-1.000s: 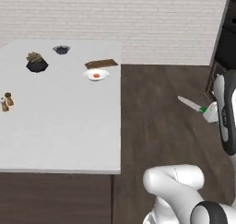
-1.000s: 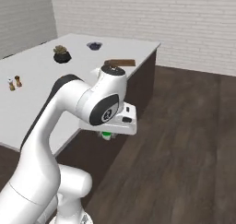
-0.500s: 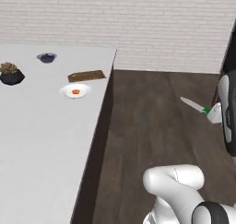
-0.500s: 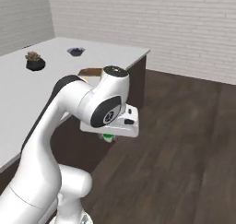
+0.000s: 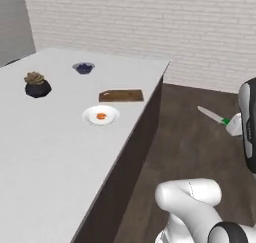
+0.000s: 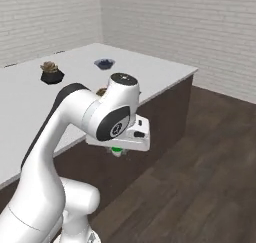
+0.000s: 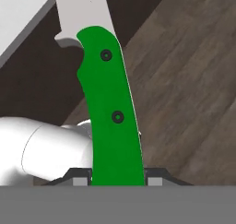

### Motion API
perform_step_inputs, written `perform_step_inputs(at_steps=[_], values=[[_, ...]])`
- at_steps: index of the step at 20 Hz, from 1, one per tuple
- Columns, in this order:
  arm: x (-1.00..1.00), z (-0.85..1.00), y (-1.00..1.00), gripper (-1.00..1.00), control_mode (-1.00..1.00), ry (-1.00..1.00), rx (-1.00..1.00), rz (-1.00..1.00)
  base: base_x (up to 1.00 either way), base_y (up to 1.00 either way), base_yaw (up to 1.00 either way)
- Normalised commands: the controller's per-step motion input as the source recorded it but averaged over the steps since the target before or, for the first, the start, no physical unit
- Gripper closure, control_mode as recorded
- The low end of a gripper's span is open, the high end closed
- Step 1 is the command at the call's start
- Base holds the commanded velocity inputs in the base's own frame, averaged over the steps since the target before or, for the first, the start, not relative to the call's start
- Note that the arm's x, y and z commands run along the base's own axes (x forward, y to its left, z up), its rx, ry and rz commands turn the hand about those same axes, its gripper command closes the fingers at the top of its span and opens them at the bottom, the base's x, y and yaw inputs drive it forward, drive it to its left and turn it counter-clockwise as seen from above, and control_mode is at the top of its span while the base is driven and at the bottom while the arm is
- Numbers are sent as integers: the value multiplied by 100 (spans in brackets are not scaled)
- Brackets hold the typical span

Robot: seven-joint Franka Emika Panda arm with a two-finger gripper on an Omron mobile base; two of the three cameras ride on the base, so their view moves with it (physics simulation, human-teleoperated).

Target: Pick up the knife from the drawer and place it on the cutting board. Then place the meat from the plate to the cutting board.

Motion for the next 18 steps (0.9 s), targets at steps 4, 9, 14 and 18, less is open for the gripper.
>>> perform_step_inputs(at_steps=[4,9,14,18], values=[[0,0,0,100,100,0,0,0,96,-52,54],[0,0,0,100,100,0,0,0,67,-60,57],[0,0,0,100,100,0,0,0,41,-66,59],[0,0,0,100,100,0,0,0,14,-74,54]])
